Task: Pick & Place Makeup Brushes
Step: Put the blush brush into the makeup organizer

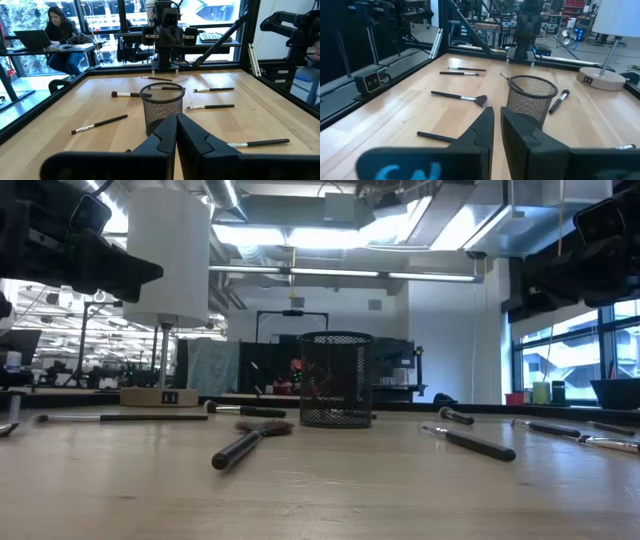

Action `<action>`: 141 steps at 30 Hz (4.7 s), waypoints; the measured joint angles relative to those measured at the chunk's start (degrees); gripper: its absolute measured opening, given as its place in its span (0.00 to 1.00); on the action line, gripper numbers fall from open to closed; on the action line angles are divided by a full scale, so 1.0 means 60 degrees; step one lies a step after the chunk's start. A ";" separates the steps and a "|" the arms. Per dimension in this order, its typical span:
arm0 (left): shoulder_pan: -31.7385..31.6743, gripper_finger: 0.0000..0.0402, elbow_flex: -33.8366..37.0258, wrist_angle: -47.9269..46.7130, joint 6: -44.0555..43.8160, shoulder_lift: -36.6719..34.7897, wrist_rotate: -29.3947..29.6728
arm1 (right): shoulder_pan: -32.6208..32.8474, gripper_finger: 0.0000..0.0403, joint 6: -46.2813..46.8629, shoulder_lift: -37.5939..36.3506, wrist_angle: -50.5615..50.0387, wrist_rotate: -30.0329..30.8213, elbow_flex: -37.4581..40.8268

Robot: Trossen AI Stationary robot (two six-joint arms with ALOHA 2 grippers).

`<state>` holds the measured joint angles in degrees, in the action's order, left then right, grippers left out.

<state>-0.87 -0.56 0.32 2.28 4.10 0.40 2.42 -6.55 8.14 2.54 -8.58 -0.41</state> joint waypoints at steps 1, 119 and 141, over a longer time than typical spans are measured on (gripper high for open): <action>-0.0003 0.02 -0.0003 0.0003 0.0000 0.0000 0.0000 | -0.0001 0.09 0.0002 0.0000 0.0074 0.0076 0.0001; -0.0022 0.02 0.0011 0.4277 0.0495 0.4445 0.6521 | -0.1111 0.14 0.4210 1.3129 0.1472 0.4993 -0.9056; -0.0020 0.02 0.0011 0.4276 0.0572 0.4445 0.6524 | 0.0646 0.15 0.2980 1.3412 0.2965 0.5037 -0.9056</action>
<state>-0.98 -0.49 25.98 5.72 30.76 39.55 6.30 11.33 88.61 20.33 21.65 -54.75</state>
